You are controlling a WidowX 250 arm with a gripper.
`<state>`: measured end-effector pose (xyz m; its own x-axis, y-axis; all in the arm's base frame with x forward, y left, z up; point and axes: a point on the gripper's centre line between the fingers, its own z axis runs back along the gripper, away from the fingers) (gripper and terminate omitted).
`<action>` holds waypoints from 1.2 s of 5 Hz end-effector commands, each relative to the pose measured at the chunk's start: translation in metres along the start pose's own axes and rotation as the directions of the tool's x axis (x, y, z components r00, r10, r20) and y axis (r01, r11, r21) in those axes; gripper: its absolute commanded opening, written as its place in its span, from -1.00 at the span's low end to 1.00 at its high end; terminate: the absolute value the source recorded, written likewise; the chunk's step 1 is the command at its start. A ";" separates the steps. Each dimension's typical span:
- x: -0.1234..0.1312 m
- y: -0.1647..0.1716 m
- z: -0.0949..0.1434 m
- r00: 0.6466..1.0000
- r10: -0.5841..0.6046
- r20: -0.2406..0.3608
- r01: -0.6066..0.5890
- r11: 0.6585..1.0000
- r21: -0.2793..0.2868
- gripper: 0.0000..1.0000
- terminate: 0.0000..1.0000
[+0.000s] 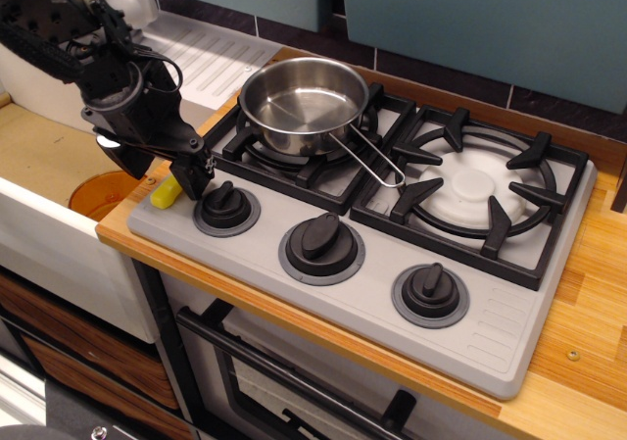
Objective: Put pot or pan on stove and put fry in pot or pan
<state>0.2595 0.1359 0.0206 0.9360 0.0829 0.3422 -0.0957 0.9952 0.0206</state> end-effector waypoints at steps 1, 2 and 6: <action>0.006 0.003 0.001 0.999 0.008 0.037 -0.008 1.000 -0.005 -1.00 -1.00; 0.007 0.002 0.000 0.999 0.015 0.036 -0.015 1.000 -0.007 -1.00 -1.00; 0.011 -0.005 0.038 0.998 0.045 -0.040 -0.046 0.999 -0.024 -1.00 -1.00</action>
<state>0.2463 0.1249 0.0456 0.9600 0.1408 0.2422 -0.1335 0.9900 -0.0465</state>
